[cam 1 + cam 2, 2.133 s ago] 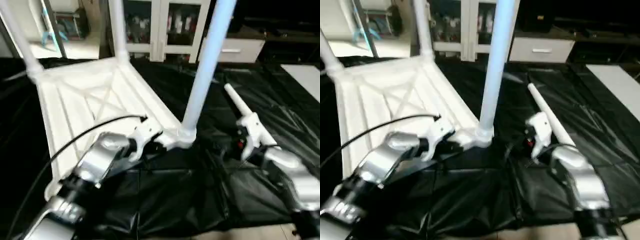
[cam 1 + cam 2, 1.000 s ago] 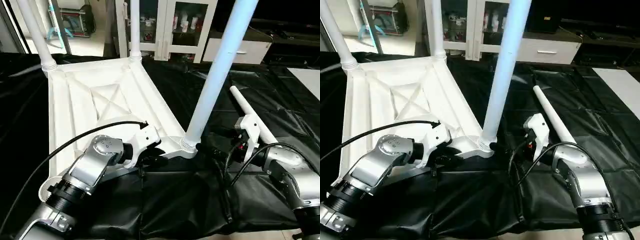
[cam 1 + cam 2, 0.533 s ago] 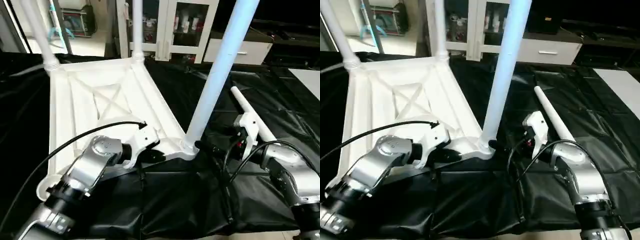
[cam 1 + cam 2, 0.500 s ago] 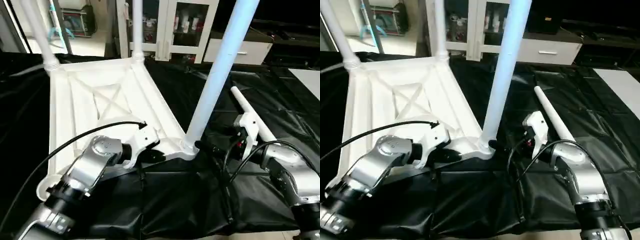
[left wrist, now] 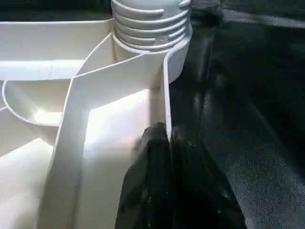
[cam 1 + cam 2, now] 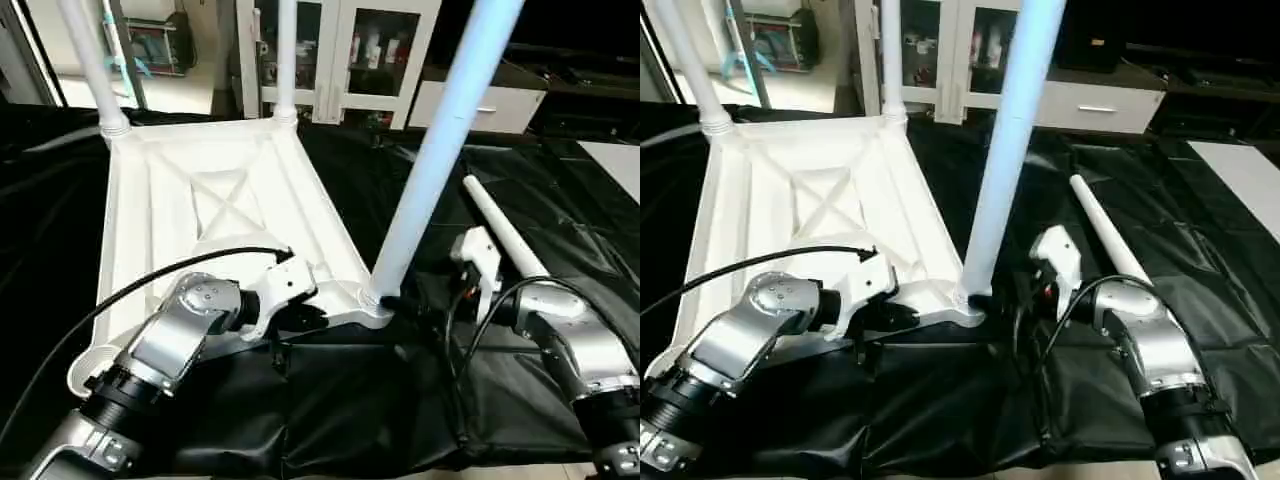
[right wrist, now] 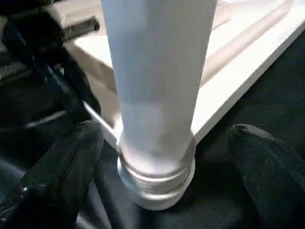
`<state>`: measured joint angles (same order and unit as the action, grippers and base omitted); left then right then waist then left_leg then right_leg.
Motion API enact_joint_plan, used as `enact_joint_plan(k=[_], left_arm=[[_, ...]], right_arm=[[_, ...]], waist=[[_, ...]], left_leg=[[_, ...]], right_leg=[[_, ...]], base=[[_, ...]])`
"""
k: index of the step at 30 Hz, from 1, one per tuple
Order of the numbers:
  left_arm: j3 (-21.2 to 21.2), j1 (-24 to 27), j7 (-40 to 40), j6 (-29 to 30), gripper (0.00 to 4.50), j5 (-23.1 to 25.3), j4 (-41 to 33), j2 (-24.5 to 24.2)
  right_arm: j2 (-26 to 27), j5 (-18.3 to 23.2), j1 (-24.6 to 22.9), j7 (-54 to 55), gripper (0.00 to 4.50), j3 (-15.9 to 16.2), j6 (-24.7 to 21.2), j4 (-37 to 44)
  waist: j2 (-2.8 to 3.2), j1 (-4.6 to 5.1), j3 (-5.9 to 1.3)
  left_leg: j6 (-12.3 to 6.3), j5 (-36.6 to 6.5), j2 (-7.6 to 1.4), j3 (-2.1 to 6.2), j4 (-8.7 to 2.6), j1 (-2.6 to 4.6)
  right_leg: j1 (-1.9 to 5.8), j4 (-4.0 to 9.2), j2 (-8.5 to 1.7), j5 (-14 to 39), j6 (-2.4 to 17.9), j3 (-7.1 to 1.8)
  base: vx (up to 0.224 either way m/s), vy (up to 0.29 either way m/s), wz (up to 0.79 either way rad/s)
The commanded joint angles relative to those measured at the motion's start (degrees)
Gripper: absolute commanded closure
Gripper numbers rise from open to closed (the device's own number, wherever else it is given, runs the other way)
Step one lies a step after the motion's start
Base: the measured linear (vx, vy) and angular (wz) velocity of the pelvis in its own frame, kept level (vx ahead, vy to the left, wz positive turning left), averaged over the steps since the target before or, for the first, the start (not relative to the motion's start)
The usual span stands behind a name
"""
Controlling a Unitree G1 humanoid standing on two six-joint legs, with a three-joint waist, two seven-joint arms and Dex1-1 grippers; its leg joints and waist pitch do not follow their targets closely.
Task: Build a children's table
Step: Rotate leg to tighten
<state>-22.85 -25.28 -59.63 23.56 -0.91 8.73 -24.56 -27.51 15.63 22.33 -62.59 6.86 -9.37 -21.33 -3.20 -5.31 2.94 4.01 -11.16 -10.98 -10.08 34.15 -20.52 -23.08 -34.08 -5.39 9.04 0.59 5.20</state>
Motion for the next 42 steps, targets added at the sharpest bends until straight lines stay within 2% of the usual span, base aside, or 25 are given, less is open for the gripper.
enact_joint_plan(k=[1,8,13,14,16,23,29,32,33,42], left_arm=[[-4.11,0.45,-3.48,-0.73,4.48,-0.03,-0.78,0.25],[-5.55,0.68,-7.00,-2.43,4.48,-0.44,-2.45,-1.12],[-5.46,0.41,-7.31,-2.66,4.48,-0.25,-2.16,-1.21],[-5.46,0.26,-7.29,-2.91,4.48,-0.13,-1.86,-1.23],[-5.45,0.22,-7.22,-3.05,4.50,0.00,-1.69,-1.26],[-5.47,0.42,-7.21,-3.36,4.50,0.20,-1.53,-1.53],[-5.48,0.63,-7.21,-3.69,4.50,0.30,-1.41,-1.80],[-5.51,0.70,-7.34,-3.73,4.50,0.29,-1.47,-1.96],[-5.52,0.73,-7.38,-3.71,4.50,0.26,-1.53,-2.01],[-5.79,0.65,-7.87,-3.57,4.50,0.12,-1.54,-2.23]], right_arm=[[-0.60,-0.96,1.29,-1.12,0.00,0.38,1.43,-1.13],[-0.82,-1.70,2.56,-4.53,0.00,2.14,2.89,-2.87],[-1.36,-1.21,2.39,-7.65,0.00,2.60,2.98,-2.88],[-1.67,-1.64,2.25,-8.70,0.00,2.94,4.25,-3.42],[-1.96,-2.03,2.19,-9.41,0.28,3.25,5.07,-3.94],[-3.04,-2.94,2.25,-12.99,0.78,4.22,5.98,-4.93],[-2.35,-3.52,2.76,-13.47,1.36,4.72,7.14,-6.46],[-2.12,-3.49,2.83,-13.64,1.47,4.91,7.21,-6.75],[-2.05,-3.49,2.83,-13.65,1.66,4.95,7.22,-6.81],[-1.05,-3.26,2.10,-13.54,1.78,4.84,7.24,-6.97]], waist=[[-0.50,0.26,-3.49],[-0.58,-0.22,-3.48],[-0.74,-0.38,-3.44],[-0.79,-0.36,-3.46],[-0.90,-0.43,-3.50],[-1.15,-0.47,-3.53],[-1.12,-0.51,-3.59],[-1.12,-0.51,-3.59],[-1.10,-0.50,-3.58],[-0.65,-0.44,-3.59]], left_leg=[[-1.81,-11.30,-2.47,0.42,-4.36,0.39],[-1.70,-11.02,-2.63,0.36,-4.39,0.68],[-1.47,-11.81,-2.65,0.45,-4.46,0.56],[-1.30,-12.02,-2.66,0.45,-4.45,0.60],[-1.35,-11.94,-2.64,0.45,-4.39,0.55],[-1.74,-11.43,-2.63,0.45,-4.33,0.47],[-1.59,-11.59,-2.66,0.48,-4.34,0.58],[-1.53,-11.69,-2.68,0.50,-4.36,0.56],[-1.52,-11.61,-2.67,0.50,-4.36,0.57],[-1.07,-12.68,-2.64,0.54,-4.42,0.61]], right_leg=[[2.56,3.72,-3.46,16.52,10.96,-2.88],[2.38,3.54,-3.43,15.93,11.06,-3.00],[2.53,3.57,-3.53,16.70,10.78,-3.00],[2.48,3.61,-3.53,16.94,10.68,-3.00],[2.53,3.60,-3.60,17.04,10.67,-2.99],[2.63,3.53,-3.50,16.44,10.84,-2.96],[2.55,3.48,-3.51,16.16,11.19,-2.94],[2.59,3.45,-3.47,15.96,11.20,-2.93],[2.56,3.39,-3.42,15.68,11.27,-2.94],[2.64,3.46,-3.41,15.62,11.55,-2.95]], base=[[0.000,0.000,0.00],[0.000,0.000,0.00],[0.000,0.000,0.00],[0.000,0.000,0.00],[0.000,0.000,0.00],[0.000,0.000,0.00],[0.000,0.000,0.00],[0.000,0.000,0.00],[0.000,0.000,0.00],[0.000,0.000,0.00]])
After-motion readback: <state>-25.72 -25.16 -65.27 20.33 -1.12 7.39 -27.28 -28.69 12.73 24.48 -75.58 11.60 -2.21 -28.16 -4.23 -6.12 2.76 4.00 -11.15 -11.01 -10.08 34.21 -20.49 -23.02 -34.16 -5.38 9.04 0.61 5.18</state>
